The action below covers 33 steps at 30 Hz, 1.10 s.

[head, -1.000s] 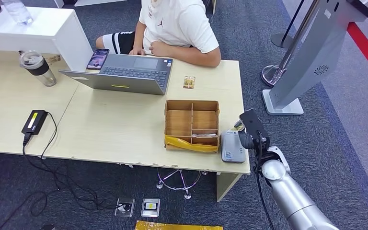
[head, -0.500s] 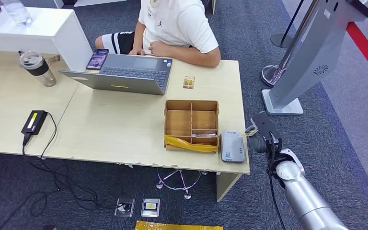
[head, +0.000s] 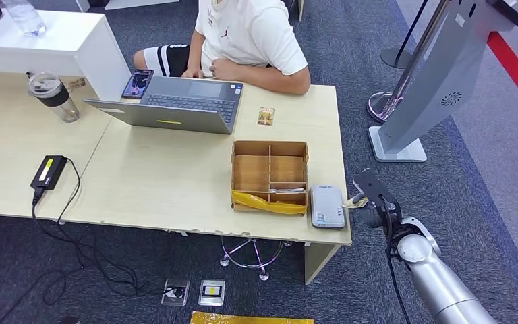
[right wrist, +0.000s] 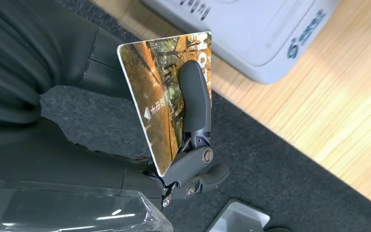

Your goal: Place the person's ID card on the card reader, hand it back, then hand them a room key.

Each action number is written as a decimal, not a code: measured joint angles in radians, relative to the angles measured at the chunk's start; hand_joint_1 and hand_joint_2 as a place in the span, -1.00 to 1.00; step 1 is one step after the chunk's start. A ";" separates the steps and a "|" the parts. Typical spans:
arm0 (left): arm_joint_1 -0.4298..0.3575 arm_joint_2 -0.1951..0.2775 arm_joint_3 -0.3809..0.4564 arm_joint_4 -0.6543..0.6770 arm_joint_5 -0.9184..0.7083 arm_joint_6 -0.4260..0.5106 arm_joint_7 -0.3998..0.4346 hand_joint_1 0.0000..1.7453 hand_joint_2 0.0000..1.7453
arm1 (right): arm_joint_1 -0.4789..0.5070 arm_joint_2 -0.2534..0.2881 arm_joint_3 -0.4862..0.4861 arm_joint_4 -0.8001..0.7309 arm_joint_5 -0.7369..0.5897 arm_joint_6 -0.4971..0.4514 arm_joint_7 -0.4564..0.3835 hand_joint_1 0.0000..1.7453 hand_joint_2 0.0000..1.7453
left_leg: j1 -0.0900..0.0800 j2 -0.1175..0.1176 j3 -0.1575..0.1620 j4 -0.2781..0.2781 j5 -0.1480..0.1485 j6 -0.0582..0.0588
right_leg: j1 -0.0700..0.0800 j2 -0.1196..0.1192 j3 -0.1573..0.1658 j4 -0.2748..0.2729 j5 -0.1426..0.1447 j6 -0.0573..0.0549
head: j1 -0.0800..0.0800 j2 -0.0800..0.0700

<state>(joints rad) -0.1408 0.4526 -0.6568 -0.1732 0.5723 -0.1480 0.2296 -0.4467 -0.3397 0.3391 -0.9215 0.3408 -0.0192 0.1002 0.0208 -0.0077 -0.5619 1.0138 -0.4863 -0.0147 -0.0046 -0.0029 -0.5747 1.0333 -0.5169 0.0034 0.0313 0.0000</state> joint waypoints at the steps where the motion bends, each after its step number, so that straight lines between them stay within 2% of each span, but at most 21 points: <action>1: 0.000 0.001 -0.003 0.000 0.000 0.000 -0.001 -1.00 1.00 | 0.002 -0.004 0.001 0.000 0.006 0.002 0.005 1.00 1.00 | 0.000 0.000 0.000 0.000 0.000 0.000 | 0.000 0.000 0.000 0.000 0.000 0.000 | 0.000 0.000; 7: -0.001 0.003 -0.009 0.000 0.005 0.002 -0.002 -1.00 1.00 | 0.015 -0.014 0.014 0.002 0.058 -0.001 0.018 1.00 1.00 | 0.000 0.000 0.000 0.000 0.000 0.000 | 0.000 0.000 0.000 0.000 0.001 0.000 | 0.000 0.000; 12: -0.001 0.002 -0.009 0.000 0.023 0.010 -0.002 -1.00 1.00 | 0.012 -0.012 0.013 0.004 0.091 -0.053 -0.035 1.00 1.00 | 0.000 0.000 -0.001 0.000 0.000 0.000 | 0.000 0.000 0.000 0.000 0.000 0.000 | 0.000 0.000; 14: -0.001 0.001 -0.009 0.000 0.030 0.017 -0.002 -1.00 1.00 | 0.011 -0.008 0.004 0.004 0.079 -0.100 -0.099 1.00 1.00 | 0.000 0.000 -0.001 0.000 0.000 0.000 | 0.000 0.000 0.000 0.000 0.000 0.000 | 0.000 0.000; 19: -0.001 -0.005 -0.009 0.000 0.037 0.026 -0.012 -1.00 1.00 | 0.014 0.016 -0.048 -0.024 -0.015 -0.268 -0.341 1.00 1.00 | 0.000 0.000 -0.001 0.000 0.000 0.000 | 0.000 0.000 0.000 0.000 0.000 0.000 | 0.000 0.000; 22: -0.001 -0.006 -0.016 0.000 0.030 0.020 -0.033 -1.00 1.00 | 0.036 0.032 -0.082 -0.089 -0.065 -0.362 -0.410 1.00 1.00 | 0.000 0.000 0.000 0.000 0.000 0.000 | 0.000 -0.001 0.000 0.000 0.000 0.000 | 0.000 0.000; 25: -0.001 -0.004 -0.030 0.000 0.022 0.007 -0.053 -1.00 1.00 | 0.077 0.042 -0.105 -0.203 -0.097 -0.447 -0.417 1.00 1.00 | 0.000 0.000 -0.001 0.000 0.000 0.000 | 0.000 -0.001 0.000 0.000 0.000 0.000 | 0.000 0.000; 27: -0.002 -0.002 -0.036 0.000 0.018 -0.001 -0.061 -1.00 1.00 | 0.096 0.049 -0.107 -0.286 -0.102 -0.469 -0.406 1.00 1.00 | 0.000 0.000 -0.001 0.000 0.000 0.000 | 0.000 -0.001 0.000 0.001 0.000 0.000 | 0.000 0.000; 30: -0.004 0.000 -0.050 0.000 0.014 -0.009 -0.070 -1.00 1.00 | 0.103 0.065 -0.100 -0.396 -0.085 -0.443 -0.387 1.00 1.00 | 0.000 0.000 -0.001 0.000 0.000 0.000 | 0.000 -0.001 0.000 0.001 0.000 0.000 | 0.000 0.000; 33: -0.005 0.000 -0.060 0.000 0.011 -0.015 -0.079 -1.00 1.00 | 0.088 0.094 -0.067 -0.467 -0.028 -0.367 -0.369 1.00 1.00 | 0.000 0.000 -0.001 0.000 0.000 0.000 | 0.001 0.000 0.000 0.001 0.000 0.000 | 0.000 0.000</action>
<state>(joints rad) -0.1458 0.4524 -0.7166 -0.1732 0.5832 -0.1632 0.1505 -0.3591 -0.2462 0.2720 -1.3887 0.3124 -0.3863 -0.2683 0.0212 -0.0074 -0.5627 1.0134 -0.4860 -0.0150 -0.0040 -0.0032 -0.5744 1.0344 -0.5165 0.0035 0.0315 0.0000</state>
